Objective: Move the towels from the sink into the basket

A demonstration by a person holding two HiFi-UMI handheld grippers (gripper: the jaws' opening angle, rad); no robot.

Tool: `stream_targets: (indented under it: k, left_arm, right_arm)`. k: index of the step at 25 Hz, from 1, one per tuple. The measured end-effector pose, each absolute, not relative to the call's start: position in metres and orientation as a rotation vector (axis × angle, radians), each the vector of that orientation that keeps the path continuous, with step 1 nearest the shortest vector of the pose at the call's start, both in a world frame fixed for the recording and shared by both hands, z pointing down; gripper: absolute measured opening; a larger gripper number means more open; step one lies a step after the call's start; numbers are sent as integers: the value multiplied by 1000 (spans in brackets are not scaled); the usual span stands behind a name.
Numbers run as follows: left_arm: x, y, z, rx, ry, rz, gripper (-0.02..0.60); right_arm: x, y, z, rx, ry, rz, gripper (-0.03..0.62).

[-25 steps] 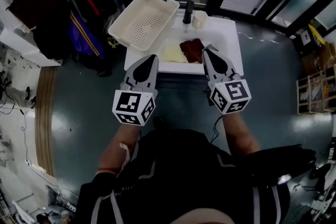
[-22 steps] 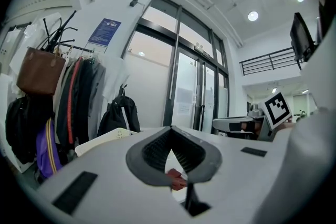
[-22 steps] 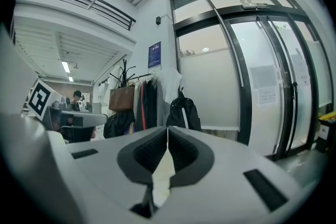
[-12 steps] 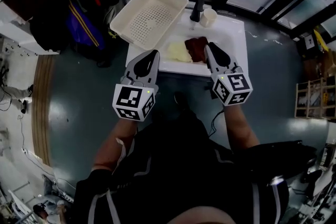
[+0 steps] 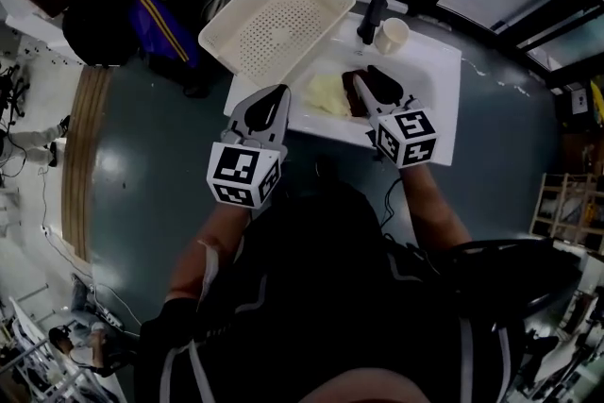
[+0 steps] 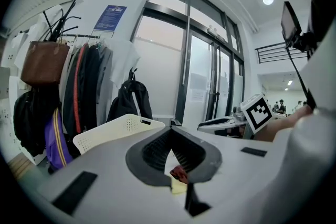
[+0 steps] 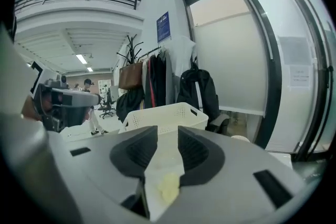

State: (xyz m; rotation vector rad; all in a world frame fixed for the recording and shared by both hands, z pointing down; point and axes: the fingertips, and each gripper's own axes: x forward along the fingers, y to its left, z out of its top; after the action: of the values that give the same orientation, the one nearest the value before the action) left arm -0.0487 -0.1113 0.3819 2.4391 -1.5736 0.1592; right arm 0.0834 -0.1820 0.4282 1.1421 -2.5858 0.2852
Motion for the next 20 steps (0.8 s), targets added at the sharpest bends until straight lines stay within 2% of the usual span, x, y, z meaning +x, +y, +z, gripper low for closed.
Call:
stream_targets:
  k: [20]
  left_arm:
    - [-10, -143, 521, 2140, -1567, 340, 2]
  right_arm:
    - [51, -220, 634, 527, -2327, 370, 222]
